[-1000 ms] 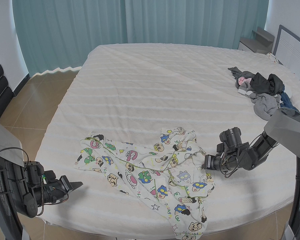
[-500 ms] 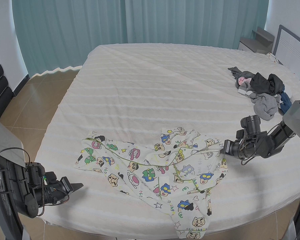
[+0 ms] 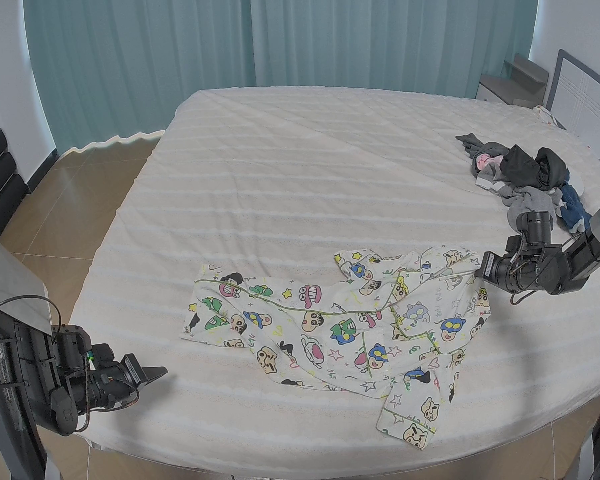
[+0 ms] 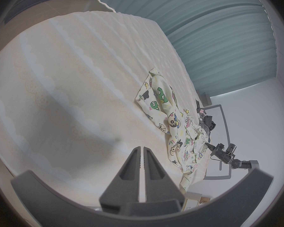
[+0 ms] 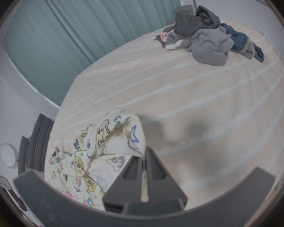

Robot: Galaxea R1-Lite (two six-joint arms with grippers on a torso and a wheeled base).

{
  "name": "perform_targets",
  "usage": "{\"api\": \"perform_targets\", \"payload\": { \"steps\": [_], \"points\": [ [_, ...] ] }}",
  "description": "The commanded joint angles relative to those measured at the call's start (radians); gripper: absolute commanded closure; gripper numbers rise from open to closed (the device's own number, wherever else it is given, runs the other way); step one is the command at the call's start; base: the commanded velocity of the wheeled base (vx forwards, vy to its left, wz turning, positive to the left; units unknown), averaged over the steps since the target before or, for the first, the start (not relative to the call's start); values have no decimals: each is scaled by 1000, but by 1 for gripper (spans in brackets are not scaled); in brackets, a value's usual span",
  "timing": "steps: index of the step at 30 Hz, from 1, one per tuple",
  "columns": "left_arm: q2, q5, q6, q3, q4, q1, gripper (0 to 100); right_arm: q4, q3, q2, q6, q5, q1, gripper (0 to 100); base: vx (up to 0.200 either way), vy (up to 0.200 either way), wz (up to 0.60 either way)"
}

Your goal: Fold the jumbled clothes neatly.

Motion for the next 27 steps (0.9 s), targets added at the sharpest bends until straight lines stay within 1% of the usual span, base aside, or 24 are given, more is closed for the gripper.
{"api": "perform_targets", "payload": {
  "steps": [1, 2, 3, 7, 8, 9, 10, 11, 13, 15, 19, 22, 23, 27],
  "points": [
    [3, 3, -3, -29, -18, -5, 100, -4, 5, 10, -3, -1, -4, 100, 0, 0, 0],
    [3, 6, -5, -46, -18, -9, 100, -4, 5, 13, -9, 1, -2, 100, 0, 0, 0],
    [3, 13, -8, -75, -18, -25, 100, -6, 0, 19, -18, 1, -2, 0, 0, 0, 0],
    [29, 83, -9, -146, -18, -83, 100, -10, 25, 9, -28, 4, 12, 0, 0, 0, 0],
    [46, 118, -12, -178, -18, -111, 100, -12, 43, 1, -28, 2, 21, 0, 0, 0, 0],
    [52, 137, -22, -195, -18, -127, 100, -13, 57, -7, -28, 1, 26, 0, 0, 0, 0],
    [57, 146, -32, -206, -18, -143, 100, -13, 71, -16, -28, 1, 30, 0, 0, 0, 0],
    [61, 157, -63, -220, -18, -169, 100, -13, 91, -30, -24, 2, 36, 0, 0, 0, 0],
    [63, 158, -94, -233, -15, -193, 100, -24, 111, -45, -21, 2, 42, 0, 0, 0, 0],
    [66, 171, -98, -250, 16, -215, 100, -44, 141, -65, -20, 1, 50, 0, 0, 0, 0],
    [69, 255, -103, -303, 96, -233, 100, -104, 226, -120, -17, 2, 79, 0, 0, 0, 0],
    [71, 261, -103, -295, 97, -233, 100, -122, 279, -165, -12, 2, 107, 0, 0, 0, 0],
    [69, 264, -103, -293, 96, -233, 0, -125, 292, -177, -12, 2, 115, 0, 0, 0, 0],
    [63, 283, -101, -296, 100, -232, 0, -127, 348, -221, -12, 4, 148, 0, 0, 0, 0]
  ]
}}
